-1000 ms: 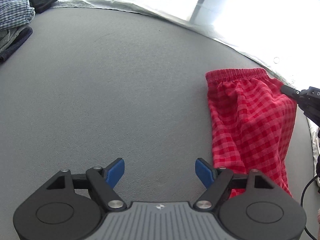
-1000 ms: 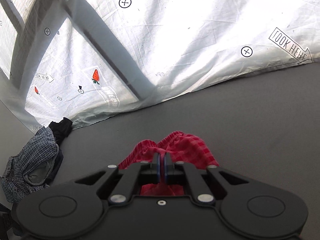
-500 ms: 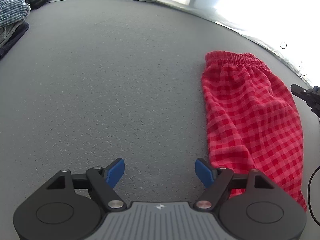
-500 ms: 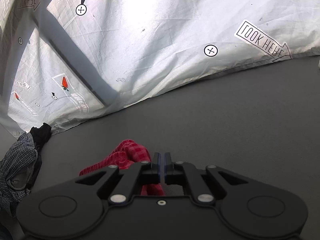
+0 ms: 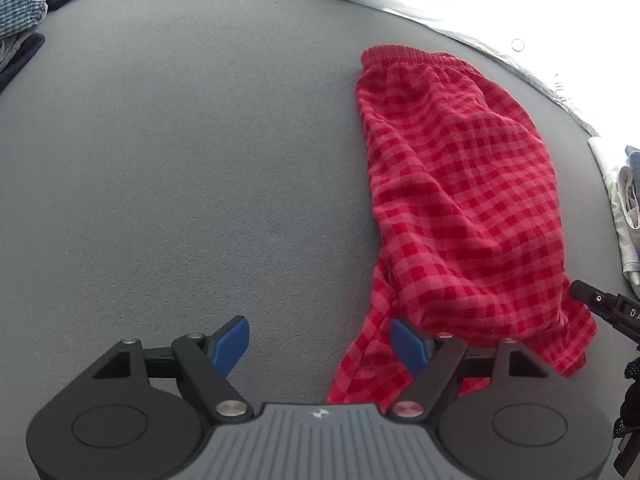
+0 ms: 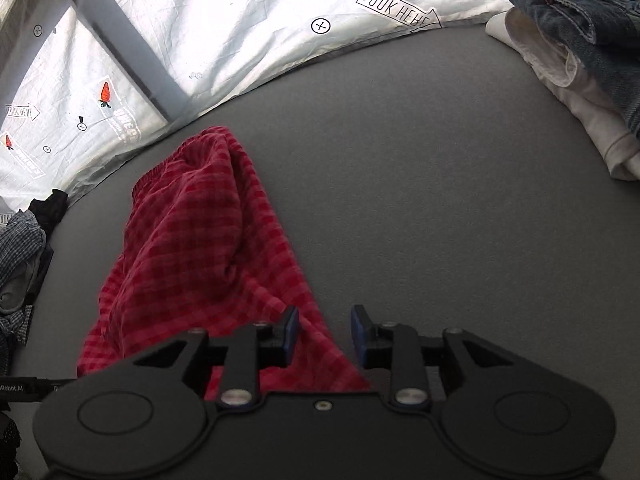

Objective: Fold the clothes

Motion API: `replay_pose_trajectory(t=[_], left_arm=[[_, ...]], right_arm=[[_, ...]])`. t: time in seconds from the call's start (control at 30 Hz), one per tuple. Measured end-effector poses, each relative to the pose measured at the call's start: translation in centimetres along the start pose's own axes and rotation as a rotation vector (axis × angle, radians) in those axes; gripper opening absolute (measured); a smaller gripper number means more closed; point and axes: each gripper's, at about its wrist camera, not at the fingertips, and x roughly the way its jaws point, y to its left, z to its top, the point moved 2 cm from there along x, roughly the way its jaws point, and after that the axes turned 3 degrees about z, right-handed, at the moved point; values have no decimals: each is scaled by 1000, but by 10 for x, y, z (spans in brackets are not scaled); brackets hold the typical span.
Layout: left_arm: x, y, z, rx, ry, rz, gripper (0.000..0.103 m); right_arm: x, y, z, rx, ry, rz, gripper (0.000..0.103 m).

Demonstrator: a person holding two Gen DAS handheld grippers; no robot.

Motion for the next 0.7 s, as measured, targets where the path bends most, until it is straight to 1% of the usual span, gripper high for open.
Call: replay_pose_trajectory(t=[0.03,0.1,0.17,0.27,0.37,0.43,0.47,0.5,0.53,0.63,0.7], left_arm=[[-1,-2,-6,0,7,-11,78],[-1,-1,-17,-11,19,-30,77],[-1,0,-27,-24,22,-41,75],[-5,-1,-37,-24,1,-44,69],[-7,-1,-46,-28,-19,-45,59],[-7,-1,-50,-30,-25,-48,44],[-8,0,-52,-34,-25,-55,39],[-8,0,-54,-42,-21,-65,28],[-8,2,-57,-50,-18,-74,23],[-11,6,-60,-71,-23,-85,22],[-12,8,-60,-84,-32,-92,23]], right_arm=[[-3,2,-5,-21,-4,-10,27],[-8,5,-11,-46,-21,-25,4],[-15,7,-17,-59,-41,-38,3],[-28,9,-27,-56,-73,-53,3],[-40,4,-36,-40,-85,-63,2],[-45,-3,-42,-11,-86,-62,2],[-47,-7,-45,10,-87,-58,2],[-47,-10,-46,26,-83,-54,2],[-46,-11,-48,35,-78,-51,3],[-43,-12,-51,50,-61,-38,4],[-44,-12,-52,64,-68,-22,9]])
